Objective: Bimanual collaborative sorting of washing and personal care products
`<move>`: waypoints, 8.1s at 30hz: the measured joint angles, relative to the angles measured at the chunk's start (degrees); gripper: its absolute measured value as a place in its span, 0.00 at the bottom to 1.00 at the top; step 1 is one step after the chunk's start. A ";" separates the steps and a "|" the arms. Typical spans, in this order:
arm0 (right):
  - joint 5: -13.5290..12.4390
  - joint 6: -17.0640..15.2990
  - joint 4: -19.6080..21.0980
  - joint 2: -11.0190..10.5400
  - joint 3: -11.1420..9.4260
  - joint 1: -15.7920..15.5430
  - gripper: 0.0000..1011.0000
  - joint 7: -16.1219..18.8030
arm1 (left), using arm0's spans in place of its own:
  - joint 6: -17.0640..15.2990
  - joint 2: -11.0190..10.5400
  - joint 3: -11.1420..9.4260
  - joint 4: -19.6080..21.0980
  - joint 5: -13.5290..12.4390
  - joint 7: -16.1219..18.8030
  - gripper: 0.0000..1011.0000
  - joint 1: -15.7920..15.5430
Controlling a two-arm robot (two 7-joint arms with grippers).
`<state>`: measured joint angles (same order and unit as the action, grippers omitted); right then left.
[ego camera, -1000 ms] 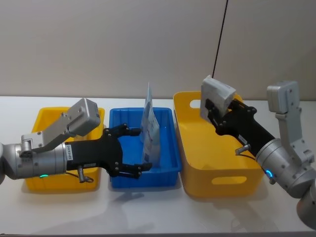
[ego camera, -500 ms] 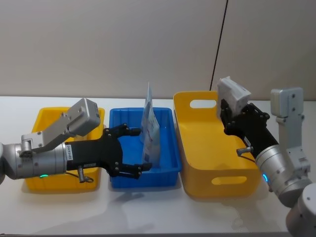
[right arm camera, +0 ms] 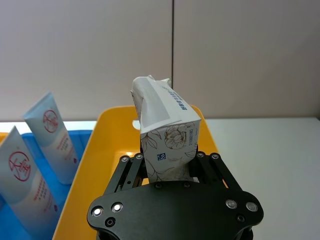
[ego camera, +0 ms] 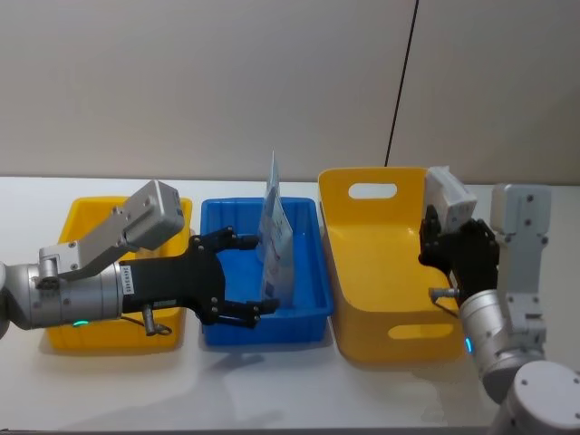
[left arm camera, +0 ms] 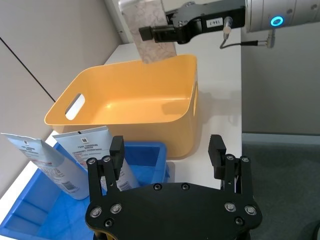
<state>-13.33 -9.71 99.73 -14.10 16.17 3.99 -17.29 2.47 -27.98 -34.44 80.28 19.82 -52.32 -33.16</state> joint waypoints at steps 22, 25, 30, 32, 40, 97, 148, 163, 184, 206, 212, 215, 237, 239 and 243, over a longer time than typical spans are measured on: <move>2.49 -2.85 0.53 4.37 0.21 -2.11 0.68 -7.03 | 0.00 0.00 0.00 0.00 0.00 0.00 0.99 0.00; 2.63 -2.97 0.55 4.58 0.22 -2.20 0.78 -7.39 | 0.00 0.00 0.00 0.00 0.00 0.00 0.99 0.00; 2.73 -3.11 0.58 4.84 0.24 -2.32 0.94 -7.81 | 0.00 0.00 0.00 0.00 0.00 0.00 0.99 0.00; 2.75 -3.15 0.59 4.91 0.24 -2.34 0.97 -7.90 | 0.00 0.00 0.00 0.00 0.00 0.00 0.99 0.00; 2.88 -3.29 0.61 5.12 0.24 -2.44 0.99 -8.24 | 0.00 0.00 0.00 0.00 0.00 0.00 0.99 0.00; -1.72 -7.27 4.42 -1.66 0.48 -0.98 0.99 7.46 | 0.00 0.00 0.00 0.00 0.00 0.00 0.99 0.00; 0.02 -22.77 2.05 -1.64 9.59 9.79 0.99 18.18 | 0.00 -0.08 -0.01 0.01 0.04 0.08 0.99 0.03; 2.28 -22.33 -0.50 -0.53 11.05 11.28 0.99 18.09 | -0.44 -0.86 1.12 -0.24 0.99 2.31 0.99 0.58; 3.60 -21.68 -3.79 1.42 10.74 12.34 0.99 17.73 | -0.63 -1.14 1.89 -2.16 2.13 4.68 0.99 0.61; 5.85 -18.43 -14.14 6.10 11.57 16.21 0.99 16.54 | -0.62 -1.24 2.07 -2.60 2.40 5.29 0.99 0.71; 6.34 -17.69 -16.47 7.12 11.78 17.33 0.99 16.47 | -0.62 -1.24 2.07 -2.63 2.42 5.33 0.99 0.71; 6.60 -17.31 -17.69 7.68 11.87 17.98 0.99 16.45 | -0.62 -1.24 2.07 -2.66 2.43 5.35 0.99 0.72; 7.60 -15.98 -22.52 9.65 12.10 20.26 0.65 16.47 | -0.62 -1.23 2.07 -2.66 2.42 5.41 0.99 0.71; 7.62 -15.94 -22.63 9.70 12.12 20.32 0.59 16.48 | -0.62 -1.23 2.07 -2.66 2.42 5.41 0.99 0.71; 7.66 -15.87 -22.90 9.82 12.14 20.43 0.45 16.50 | -0.62 -1.23 2.07 -2.66 2.42 5.40 0.99 0.71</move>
<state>-5.67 -25.57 76.83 -4.28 28.31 24.43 -0.80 1.85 -29.21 -32.37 77.62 22.24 -46.92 -32.44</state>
